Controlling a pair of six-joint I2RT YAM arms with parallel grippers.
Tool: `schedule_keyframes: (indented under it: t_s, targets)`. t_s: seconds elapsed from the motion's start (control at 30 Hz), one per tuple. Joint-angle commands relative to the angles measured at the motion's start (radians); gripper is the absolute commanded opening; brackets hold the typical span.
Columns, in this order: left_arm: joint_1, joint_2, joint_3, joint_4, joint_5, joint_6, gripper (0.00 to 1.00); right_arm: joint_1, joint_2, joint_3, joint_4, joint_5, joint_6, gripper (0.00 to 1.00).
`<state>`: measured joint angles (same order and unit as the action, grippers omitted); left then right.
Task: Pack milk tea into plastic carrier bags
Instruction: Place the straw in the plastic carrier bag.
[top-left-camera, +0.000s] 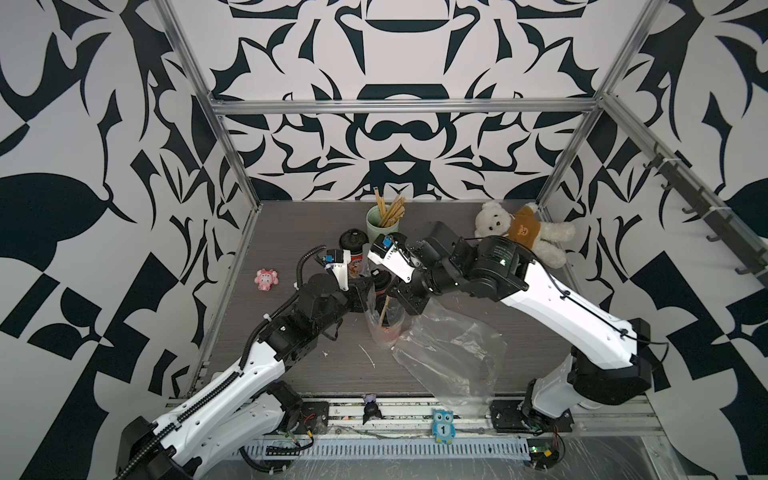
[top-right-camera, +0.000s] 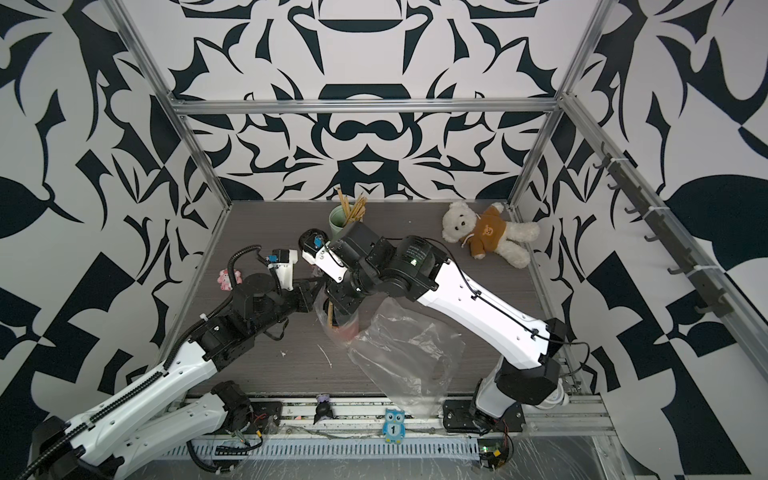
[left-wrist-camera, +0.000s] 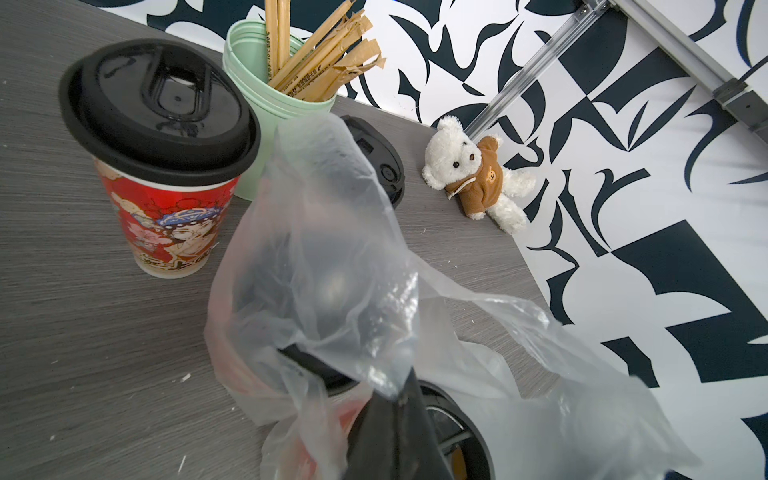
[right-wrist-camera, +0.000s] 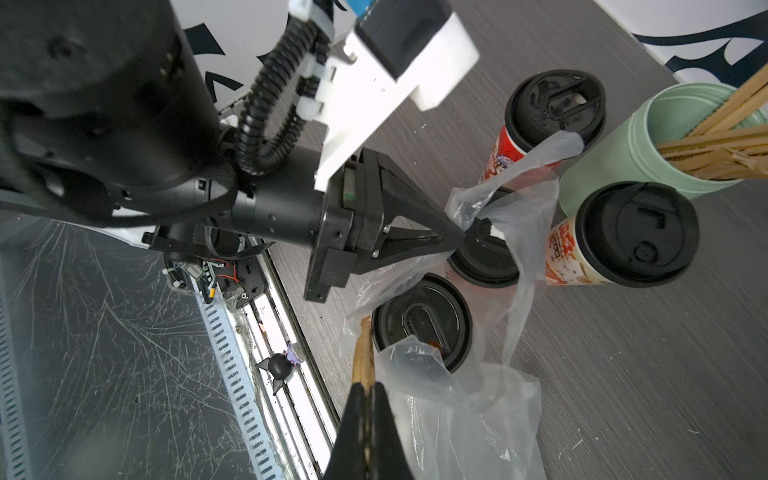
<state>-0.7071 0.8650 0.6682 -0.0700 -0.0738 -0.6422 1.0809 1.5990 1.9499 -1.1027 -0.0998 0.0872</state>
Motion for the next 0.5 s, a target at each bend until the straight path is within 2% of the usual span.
schedule_keyframes:
  t_s: [0.0,0.47]
  targets:
    - [0.001,-0.006,0.022,0.023,0.009,-0.010,0.00,0.014,-0.010,0.010,-0.013,0.014,-0.029,0.00]
    - [0.001,-0.017,0.031,0.007,0.008,-0.005,0.00,0.044,0.011,-0.147,0.054,0.008,-0.020,0.00]
